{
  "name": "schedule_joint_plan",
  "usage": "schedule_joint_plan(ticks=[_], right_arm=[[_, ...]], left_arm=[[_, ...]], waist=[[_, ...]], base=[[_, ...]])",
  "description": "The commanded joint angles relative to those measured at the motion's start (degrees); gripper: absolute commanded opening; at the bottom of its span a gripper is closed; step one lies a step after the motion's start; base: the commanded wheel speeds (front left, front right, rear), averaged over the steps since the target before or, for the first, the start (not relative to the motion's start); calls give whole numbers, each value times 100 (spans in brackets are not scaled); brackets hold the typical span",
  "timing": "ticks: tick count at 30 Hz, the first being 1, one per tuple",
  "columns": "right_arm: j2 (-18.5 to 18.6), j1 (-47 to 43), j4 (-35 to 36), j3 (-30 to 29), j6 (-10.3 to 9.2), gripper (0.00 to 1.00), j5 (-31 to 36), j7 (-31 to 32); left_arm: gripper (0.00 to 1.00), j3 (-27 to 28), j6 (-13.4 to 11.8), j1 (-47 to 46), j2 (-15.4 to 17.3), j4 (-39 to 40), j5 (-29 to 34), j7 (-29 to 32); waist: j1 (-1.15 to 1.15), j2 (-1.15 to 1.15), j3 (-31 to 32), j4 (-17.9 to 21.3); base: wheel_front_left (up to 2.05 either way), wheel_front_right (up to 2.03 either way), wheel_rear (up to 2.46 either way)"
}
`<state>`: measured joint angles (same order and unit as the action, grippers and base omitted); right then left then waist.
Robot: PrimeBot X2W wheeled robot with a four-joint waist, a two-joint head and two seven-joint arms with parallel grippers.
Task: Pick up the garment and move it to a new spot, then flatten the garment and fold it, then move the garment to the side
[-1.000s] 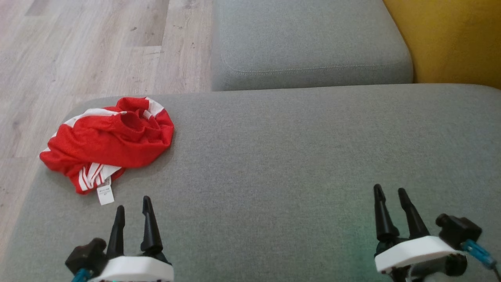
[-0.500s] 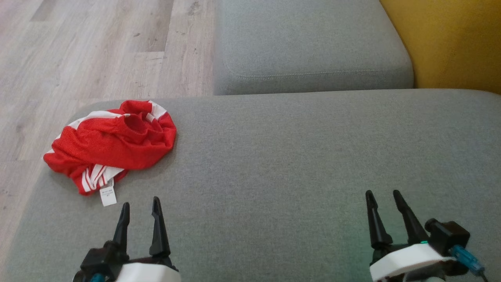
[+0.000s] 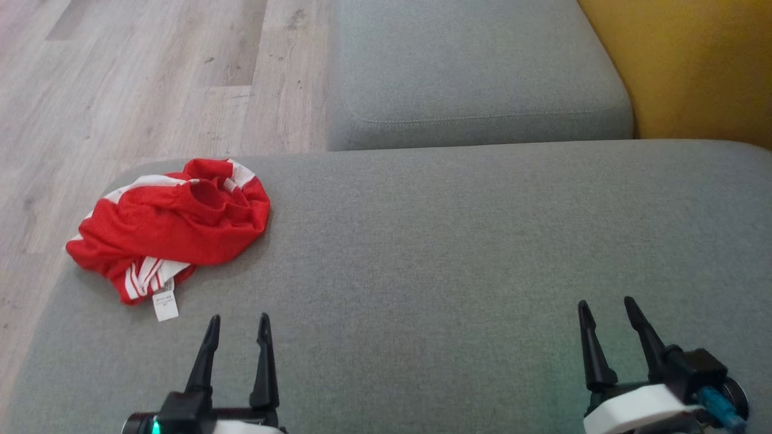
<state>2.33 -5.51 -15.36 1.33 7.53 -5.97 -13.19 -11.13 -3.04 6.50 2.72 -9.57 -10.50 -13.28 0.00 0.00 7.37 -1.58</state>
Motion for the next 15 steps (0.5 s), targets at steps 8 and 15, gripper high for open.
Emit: schedule_joint_plan(ticks=[8,15], right_arm=[[54,148,197,177,-4,100,481,-181],[54,132,185,220,-4,100,459,-181]], left_arm=[[100,101,-83,-167,16,97,375,-172],[100,145,-28,-176,16,95,238,-172]], waist=[[0,0,58,-1],[0,0,52,-39]], base=[[0,0,0],[0,0,0]])
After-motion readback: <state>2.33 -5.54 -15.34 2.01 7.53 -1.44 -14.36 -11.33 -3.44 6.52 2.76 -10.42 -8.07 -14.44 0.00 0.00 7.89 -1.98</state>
